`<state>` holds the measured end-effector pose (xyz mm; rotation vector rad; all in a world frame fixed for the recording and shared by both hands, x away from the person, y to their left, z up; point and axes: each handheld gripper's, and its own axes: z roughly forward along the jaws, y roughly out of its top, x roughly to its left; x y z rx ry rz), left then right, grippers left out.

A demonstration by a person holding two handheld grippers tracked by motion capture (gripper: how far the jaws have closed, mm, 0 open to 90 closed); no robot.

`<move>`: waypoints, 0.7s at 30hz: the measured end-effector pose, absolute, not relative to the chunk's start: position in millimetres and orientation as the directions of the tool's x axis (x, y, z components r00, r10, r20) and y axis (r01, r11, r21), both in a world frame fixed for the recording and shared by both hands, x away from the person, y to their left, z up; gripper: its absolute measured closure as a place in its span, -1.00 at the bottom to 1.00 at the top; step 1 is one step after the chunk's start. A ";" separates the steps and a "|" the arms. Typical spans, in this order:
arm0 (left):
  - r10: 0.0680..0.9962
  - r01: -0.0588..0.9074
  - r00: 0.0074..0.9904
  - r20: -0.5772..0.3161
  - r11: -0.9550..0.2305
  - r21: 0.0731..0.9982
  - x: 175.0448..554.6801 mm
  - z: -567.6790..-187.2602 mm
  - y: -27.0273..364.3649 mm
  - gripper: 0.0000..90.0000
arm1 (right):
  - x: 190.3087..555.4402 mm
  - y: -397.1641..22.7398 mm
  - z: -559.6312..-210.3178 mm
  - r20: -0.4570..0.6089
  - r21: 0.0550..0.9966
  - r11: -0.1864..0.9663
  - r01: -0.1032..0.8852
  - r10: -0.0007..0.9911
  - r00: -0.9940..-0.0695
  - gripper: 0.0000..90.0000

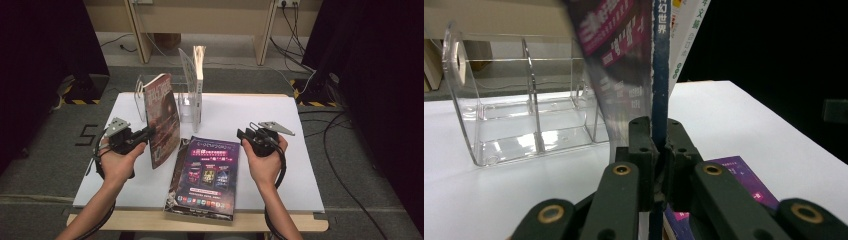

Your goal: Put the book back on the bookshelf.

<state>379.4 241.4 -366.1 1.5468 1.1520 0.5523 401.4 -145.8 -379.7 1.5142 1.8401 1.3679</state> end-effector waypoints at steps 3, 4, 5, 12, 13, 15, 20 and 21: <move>0.883 0.374 0.416 -0.217 0.051 0.926 379.8 -365.2 244.5 0.88 | 399.6 -148.5 -387.2 0.270 0.849 -0.060 0.526 0.904 -0.332 0.42; 0.883 0.373 0.415 -0.218 0.054 0.926 380.0 -365.1 245.6 0.88 | 398.9 -148.9 -389.4 0.278 0.843 -0.069 0.533 0.904 -0.323 0.42; 0.882 0.374 0.415 -0.223 0.058 0.926 380.5 -365.2 246.3 0.88 | 398.7 -150.0 -392.0 0.277 0.842 -0.068 0.536 0.906 -0.321 0.42; 0.883 0.364 0.421 -0.207 0.045 0.930 382.7 -364.9 247.8 0.88 | 394.1 -156.1 -409.9 0.285 0.831 -0.082 0.550 0.912 -0.295 0.43; 0.883 0.362 0.421 -0.208 0.047 0.931 383.4 -365.0 247.7 0.88 | 393.7 -157.1 -412.1 0.284 0.828 -0.079 0.555 0.912 -0.294 0.43; 0.883 0.362 0.422 -0.205 0.044 0.931 384.6 -364.6 247.3 0.88 | 392.4 -159.1 -418.3 0.280 0.828 -0.081 0.555 0.917 -0.283 0.42; 0.885 0.348 0.420 -0.201 0.047 0.936 389.2 -363.0 246.0 0.88 | 388.7 -163.9 -433.9 0.277 0.820 -0.085 0.567 0.924 -0.263 0.42; 0.886 0.343 0.420 -0.197 0.046 0.938 390.1 -362.7 245.8 0.88 | 388.3 -164.9 -437.5 0.276 0.816 -0.082 0.573 0.925 -0.260 0.42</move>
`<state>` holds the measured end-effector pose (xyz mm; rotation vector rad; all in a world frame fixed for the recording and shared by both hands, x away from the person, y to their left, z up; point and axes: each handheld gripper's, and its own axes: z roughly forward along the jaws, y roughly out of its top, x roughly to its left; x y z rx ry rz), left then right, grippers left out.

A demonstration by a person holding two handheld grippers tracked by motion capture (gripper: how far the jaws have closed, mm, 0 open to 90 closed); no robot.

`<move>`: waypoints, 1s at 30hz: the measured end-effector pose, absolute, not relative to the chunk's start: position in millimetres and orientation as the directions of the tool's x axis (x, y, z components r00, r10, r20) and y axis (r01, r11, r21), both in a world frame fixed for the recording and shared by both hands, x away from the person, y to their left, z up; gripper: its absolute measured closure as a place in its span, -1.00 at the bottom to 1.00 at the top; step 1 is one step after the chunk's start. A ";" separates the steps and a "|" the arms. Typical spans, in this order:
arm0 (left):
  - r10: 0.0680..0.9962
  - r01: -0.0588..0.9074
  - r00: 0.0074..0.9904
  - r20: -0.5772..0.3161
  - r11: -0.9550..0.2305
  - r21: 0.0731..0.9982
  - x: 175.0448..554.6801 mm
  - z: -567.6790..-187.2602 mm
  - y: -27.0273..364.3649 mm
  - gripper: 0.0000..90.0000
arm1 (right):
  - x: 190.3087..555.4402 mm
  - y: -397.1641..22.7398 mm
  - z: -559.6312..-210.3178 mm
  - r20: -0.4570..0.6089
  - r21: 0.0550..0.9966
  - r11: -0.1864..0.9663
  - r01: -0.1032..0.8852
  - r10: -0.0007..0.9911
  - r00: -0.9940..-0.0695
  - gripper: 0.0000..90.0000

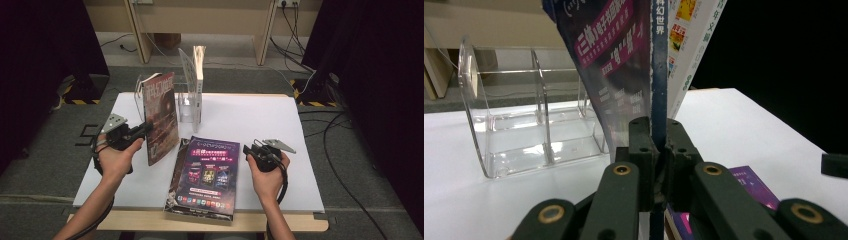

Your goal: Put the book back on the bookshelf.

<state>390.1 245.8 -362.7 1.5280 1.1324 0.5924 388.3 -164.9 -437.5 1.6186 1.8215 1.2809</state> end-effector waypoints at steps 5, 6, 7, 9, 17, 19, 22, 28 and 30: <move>0.887 0.331 0.418 -0.198 0.054 0.942 396.6 -360.4 245.7 0.88 | 387.2 -168.2 -446.7 0.281 0.804 -0.085 0.589 0.927 -0.250 0.42; 0.887 0.330 0.417 -0.198 0.055 0.942 398.4 -359.9 246.0 0.88 | 387.0 -168.9 -447.5 0.280 0.803 -0.086 0.590 0.928 -0.245 0.42; 0.888 0.327 0.415 -0.195 0.054 0.943 400.8 -359.3 246.3 0.88 | 387.2 -169.4 -448.4 0.282 0.803 -0.089 0.589 0.928 -0.244 0.42; 0.890 0.322 0.414 -0.191 0.054 0.945 404.1 -358.2 246.2 0.88 | 387.5 -170.8 -449.5 0.279 0.802 -0.088 0.590 0.930 -0.240 0.42; 0.901 0.290 0.400 -0.165 0.046 0.956 418.0 -352.3 245.5 0.88 | 387.8 -171.0 -453.6 0.277 0.799 -0.087 0.596 0.931 -0.236 0.43; 0.904 0.283 0.397 -0.157 0.042 0.958 421.9 -350.5 244.9 0.88 | 387.7 -171.4 -454.1 0.277 0.800 -0.087 0.594 0.931 -0.236 0.43; 0.910 0.272 0.386 -0.150 0.043 0.961 427.9 -347.0 245.0 0.88 | 387.3 -172.7 -454.1 0.275 0.802 -0.087 0.591 0.932 -0.236 0.43; 0.920 0.251 0.368 -0.137 0.044 0.967 439.1 -342.1 246.2 0.88 | 387.5 -174.8 -455.0 0.270 0.801 -0.087 0.592 0.935 -0.228 0.43; 0.923 0.245 0.362 -0.134 0.044 0.968 443.8 -340.4 246.0 0.88 | 387.3 -173.7 -455.2 0.283 0.795 -0.099 0.598 0.933 -0.221 0.43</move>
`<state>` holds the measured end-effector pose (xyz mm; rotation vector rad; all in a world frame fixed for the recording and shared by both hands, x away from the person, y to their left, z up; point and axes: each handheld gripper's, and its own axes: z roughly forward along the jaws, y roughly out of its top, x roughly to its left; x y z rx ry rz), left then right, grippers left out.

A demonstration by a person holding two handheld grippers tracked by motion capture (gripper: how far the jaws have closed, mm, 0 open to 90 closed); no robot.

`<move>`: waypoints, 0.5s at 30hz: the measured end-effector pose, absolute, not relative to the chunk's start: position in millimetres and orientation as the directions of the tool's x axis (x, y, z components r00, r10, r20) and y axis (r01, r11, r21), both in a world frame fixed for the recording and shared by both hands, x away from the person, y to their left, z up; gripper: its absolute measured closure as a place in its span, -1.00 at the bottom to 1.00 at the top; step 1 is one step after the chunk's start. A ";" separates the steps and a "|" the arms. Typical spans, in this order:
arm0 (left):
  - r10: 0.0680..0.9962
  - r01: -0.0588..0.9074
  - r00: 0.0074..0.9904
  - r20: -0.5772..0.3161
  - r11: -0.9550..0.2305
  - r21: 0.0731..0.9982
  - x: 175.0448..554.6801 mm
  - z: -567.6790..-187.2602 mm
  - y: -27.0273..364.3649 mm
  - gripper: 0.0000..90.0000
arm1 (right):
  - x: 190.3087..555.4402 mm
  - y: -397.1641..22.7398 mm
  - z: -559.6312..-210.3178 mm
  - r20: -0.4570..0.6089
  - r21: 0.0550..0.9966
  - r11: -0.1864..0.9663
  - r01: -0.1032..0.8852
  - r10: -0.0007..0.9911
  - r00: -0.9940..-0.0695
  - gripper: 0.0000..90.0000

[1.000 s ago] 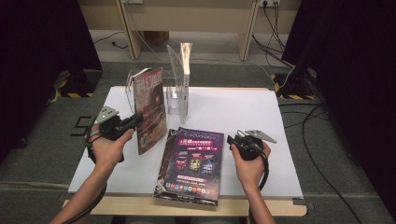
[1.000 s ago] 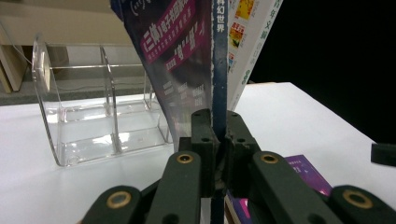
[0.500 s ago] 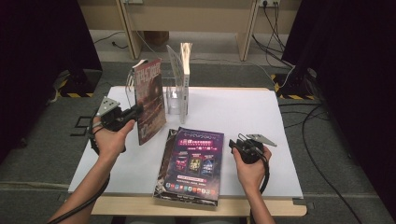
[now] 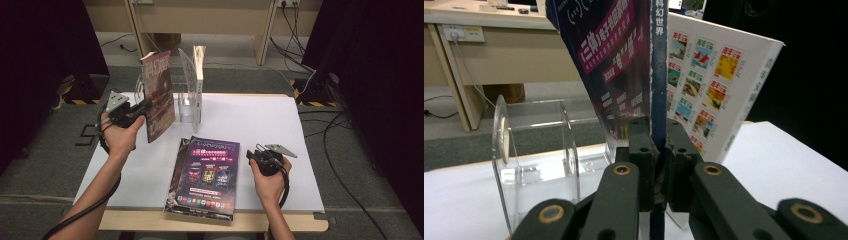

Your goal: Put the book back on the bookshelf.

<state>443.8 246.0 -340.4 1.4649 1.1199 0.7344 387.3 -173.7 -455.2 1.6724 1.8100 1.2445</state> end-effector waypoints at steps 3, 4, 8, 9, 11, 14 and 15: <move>0.924 0.235 0.358 -0.133 0.049 0.971 449.7 -338.8 245.6 0.88 | 387.6 -174.1 -456.1 0.271 0.800 -0.087 0.594 0.935 -0.228 0.43; 0.926 0.231 0.355 -0.129 0.047 0.972 452.0 -338.0 245.3 0.88 | 387.6 -174.3 -456.4 0.268 0.800 -0.084 0.594 0.936 -0.229 0.43; 0.930 0.223 0.348 -0.116 0.039 0.974 458.3 -335.5 243.8 0.88 | 387.5 -174.4 -456.1 0.272 0.799 -0.086 0.595 0.935 -0.229 0.43; 0.931 0.221 0.346 -0.117 0.040 0.974 460.1 -334.8 243.6 0.88 | 387.7 -174.5 -456.2 0.273 0.800 -0.089 0.593 0.935 -0.227 0.43; 0.932 0.221 0.341 -0.121 0.046 0.974 464.6 -333.4 243.1 0.88 | 387.7 -175.2 -456.6 0.269 0.801 -0.086 0.592 0.936 -0.228 0.43; 0.935 0.222 0.330 -0.126 0.053 0.973 471.7 -331.7 242.0 0.88 | 387.3 -174.2 -456.9 0.280 0.794 -0.095 0.600 0.934 -0.222 0.43; 0.937 0.222 0.327 -0.124 0.051 0.974 474.3 -331.1 241.5 0.88 | 387.9 -174.9 -457.2 0.268 0.799 -0.083 0.595 0.936 -0.230 0.43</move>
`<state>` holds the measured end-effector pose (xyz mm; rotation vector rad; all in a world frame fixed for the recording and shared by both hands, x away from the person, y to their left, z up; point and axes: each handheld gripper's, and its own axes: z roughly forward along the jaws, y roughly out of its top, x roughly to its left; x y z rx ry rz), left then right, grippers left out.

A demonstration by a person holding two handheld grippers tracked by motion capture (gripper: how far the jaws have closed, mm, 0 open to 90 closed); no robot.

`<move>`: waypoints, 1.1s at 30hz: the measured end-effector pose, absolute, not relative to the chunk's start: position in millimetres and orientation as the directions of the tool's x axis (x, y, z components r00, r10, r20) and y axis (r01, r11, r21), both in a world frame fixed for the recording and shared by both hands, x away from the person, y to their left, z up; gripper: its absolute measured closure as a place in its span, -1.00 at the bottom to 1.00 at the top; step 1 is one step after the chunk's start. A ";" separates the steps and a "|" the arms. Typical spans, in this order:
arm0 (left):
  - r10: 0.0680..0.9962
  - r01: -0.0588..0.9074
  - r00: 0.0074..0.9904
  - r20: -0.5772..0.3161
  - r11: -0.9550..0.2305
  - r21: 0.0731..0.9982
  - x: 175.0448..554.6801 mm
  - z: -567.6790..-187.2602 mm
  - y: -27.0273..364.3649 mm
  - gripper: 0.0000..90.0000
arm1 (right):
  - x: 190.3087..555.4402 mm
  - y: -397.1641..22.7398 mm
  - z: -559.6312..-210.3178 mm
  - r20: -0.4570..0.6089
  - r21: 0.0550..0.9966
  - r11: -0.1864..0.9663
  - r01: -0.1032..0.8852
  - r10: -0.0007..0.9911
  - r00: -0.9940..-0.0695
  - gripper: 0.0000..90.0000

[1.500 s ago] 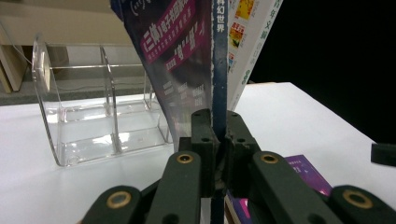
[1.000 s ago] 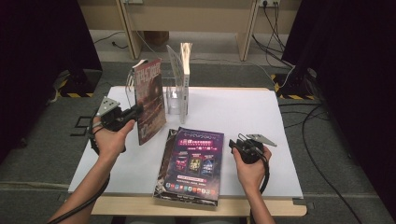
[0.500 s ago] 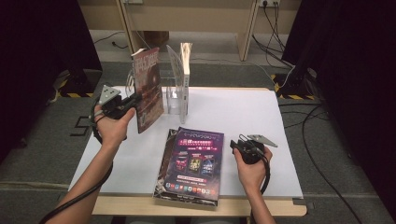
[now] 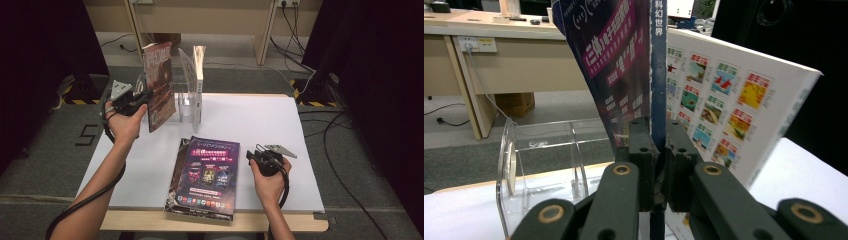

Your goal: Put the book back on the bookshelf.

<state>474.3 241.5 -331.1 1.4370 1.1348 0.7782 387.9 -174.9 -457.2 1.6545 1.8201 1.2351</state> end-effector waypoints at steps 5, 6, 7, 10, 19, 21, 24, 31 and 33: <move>0.944 0.210 0.312 -0.111 0.046 0.977 486.1 -328.5 238.5 0.88 | 387.4 -174.2 -457.1 0.277 0.797 -0.091 0.596 0.934 -0.227 0.42; 0.944 0.206 0.312 -0.108 0.044 0.978 488.0 -328.2 238.1 0.88 | 387.0 -174.5 -456.9 0.282 0.793 -0.095 0.602 0.933 -0.224 0.42; 0.944 0.204 0.313 -0.104 0.040 0.978 489.5 -327.7 237.5 0.88 | 386.8 -174.7 -456.6 0.287 0.794 -0.100 0.599 0.931 -0.225 0.42; 0.946 0.204 0.310 -0.098 0.034 0.978 493.7 -327.1 235.9 0.88 | 387.0 -175.7 -455.2 0.279 0.802 -0.093 0.590 0.931 -0.233 0.42; 0.948 0.203 0.304 -0.099 0.037 0.978 508.6 -327.8 231.5 0.87 | 386.8 -175.3 -456.2 0.285 0.797 -0.098 0.596 0.931 -0.227 0.42; 0.948 0.203 0.302 -0.098 0.036 0.979 512.1 -327.7 230.6 0.87 | 386.9 -175.7 -456.1 0.282 0.800 -0.096 0.592 0.932 -0.230 0.42; 0.950 0.204 0.295 -0.100 0.040 0.978 518.4 -327.9 228.8 0.87 | 386.8 -176.2 -456.1 0.289 0.796 -0.104 0.597 0.931 -0.223 0.42; 0.951 0.212 0.291 -0.109 0.047 0.976 528.5 -330.3 224.9 0.87 | 387.5 -178.0 -456.3 0.282 0.803 -0.098 0.588 0.931 -0.230 0.43; 0.953 0.212 0.287 -0.100 0.039 0.976 530.5 -331.1 223.4 0.87 | 387.3 -177.9 -456.1 0.282 0.801 -0.097 0.590 0.932 -0.230 0.43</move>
